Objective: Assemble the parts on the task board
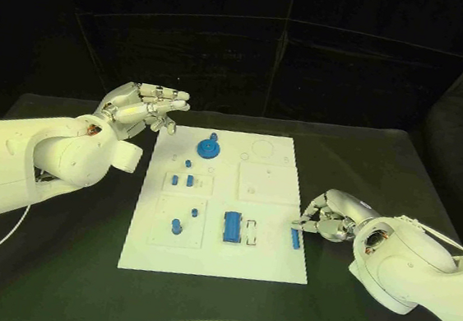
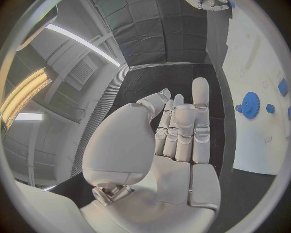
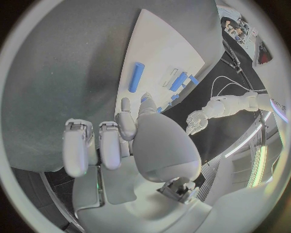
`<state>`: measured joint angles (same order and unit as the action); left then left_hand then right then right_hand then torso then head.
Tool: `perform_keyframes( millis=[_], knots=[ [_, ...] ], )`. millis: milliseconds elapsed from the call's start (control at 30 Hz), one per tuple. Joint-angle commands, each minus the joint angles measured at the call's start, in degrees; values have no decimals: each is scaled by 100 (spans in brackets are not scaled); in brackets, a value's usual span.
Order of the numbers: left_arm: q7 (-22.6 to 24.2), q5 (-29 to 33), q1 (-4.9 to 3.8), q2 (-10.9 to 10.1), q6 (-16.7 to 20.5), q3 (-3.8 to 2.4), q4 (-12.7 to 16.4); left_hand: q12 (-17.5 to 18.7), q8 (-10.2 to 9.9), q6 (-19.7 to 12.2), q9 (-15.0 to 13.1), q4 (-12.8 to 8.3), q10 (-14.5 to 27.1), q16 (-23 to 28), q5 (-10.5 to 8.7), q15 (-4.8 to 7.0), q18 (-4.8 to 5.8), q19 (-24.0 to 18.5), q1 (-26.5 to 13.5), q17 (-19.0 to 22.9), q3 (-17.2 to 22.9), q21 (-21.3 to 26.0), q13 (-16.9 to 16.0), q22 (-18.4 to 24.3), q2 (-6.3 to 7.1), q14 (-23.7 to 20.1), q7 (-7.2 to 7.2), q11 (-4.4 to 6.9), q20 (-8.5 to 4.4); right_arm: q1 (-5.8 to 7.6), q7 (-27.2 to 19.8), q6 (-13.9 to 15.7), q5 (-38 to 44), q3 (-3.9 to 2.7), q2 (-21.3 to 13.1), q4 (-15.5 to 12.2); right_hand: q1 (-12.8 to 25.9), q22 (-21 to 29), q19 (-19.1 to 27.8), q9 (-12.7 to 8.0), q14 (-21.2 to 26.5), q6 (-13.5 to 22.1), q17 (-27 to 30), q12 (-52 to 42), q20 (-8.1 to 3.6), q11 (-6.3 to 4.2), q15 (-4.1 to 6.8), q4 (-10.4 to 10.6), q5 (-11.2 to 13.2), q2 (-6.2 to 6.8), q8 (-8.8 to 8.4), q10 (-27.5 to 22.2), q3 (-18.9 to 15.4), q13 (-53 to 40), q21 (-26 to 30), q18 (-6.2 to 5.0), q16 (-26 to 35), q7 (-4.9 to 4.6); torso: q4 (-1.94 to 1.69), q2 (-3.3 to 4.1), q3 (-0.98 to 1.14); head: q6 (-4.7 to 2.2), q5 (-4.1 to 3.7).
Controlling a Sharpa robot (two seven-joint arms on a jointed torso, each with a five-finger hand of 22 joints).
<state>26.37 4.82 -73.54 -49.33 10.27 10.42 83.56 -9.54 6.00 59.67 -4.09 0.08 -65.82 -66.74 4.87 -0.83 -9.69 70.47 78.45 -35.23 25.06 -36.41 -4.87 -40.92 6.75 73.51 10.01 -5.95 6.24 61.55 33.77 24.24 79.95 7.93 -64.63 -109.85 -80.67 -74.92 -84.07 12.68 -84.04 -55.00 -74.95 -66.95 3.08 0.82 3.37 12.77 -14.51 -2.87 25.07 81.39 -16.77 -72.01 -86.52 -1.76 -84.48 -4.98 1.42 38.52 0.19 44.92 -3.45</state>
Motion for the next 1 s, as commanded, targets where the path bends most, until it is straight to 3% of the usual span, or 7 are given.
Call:
perform_keyframes(
  millis=[33, 567, 1000],
  knots=[
    [25, 5, -4, 7, -63, 0, -4, -31, 25, -36, 4, -3, 33, 14, 15, -2, -76, -26, -56, 5, -38, 39, -6, 5, 3, -55, 15, 12, 24, 1, 54, -234, 146, 1, 12, 3, -30, -1015, -193, 13, -404, -51, -478, -52, 32, -41, -14, 6, -26, 46, 3, 65, -46, -96, -40, 39, -27, 5, -4, -2, -2, 2, 4],
    [20, 5, 0, 1, -67, 14, -21, -31, 25, -36, 4, -3, 33, 14, 15, -2, -76, -26, -56, 5, -38, 39, -6, 5, 3, -55, 15, 12, 24, -7, 196, -667, 317, 3, 69, 21, -6, -1023, -199, 52, -405, -142, -493, -45, 15, -65, 5, 16, 13, 86, 36, 58, -103, -104, -44, 41, -34, 34, -11, -4, -8, -1, 2],
    [15, 5, 1, -7, -95, 17, -32, -37, 27, -40, 4, 0, 39, 18, 16, -4, -76, -27, -62, 19, -42, 44, -5, 8, -1, -62, 16, 11, 26, -120, 252, -881, 471, 4, 187, 62, -43, -1015, -192, 65, -404, -153, -493, -32, 8, -74, 13, -10, 22, 102, 38, 49, -108, -100, -38, 39, -33, 44, -3, 1, -11, -25, 26]
  ],
)
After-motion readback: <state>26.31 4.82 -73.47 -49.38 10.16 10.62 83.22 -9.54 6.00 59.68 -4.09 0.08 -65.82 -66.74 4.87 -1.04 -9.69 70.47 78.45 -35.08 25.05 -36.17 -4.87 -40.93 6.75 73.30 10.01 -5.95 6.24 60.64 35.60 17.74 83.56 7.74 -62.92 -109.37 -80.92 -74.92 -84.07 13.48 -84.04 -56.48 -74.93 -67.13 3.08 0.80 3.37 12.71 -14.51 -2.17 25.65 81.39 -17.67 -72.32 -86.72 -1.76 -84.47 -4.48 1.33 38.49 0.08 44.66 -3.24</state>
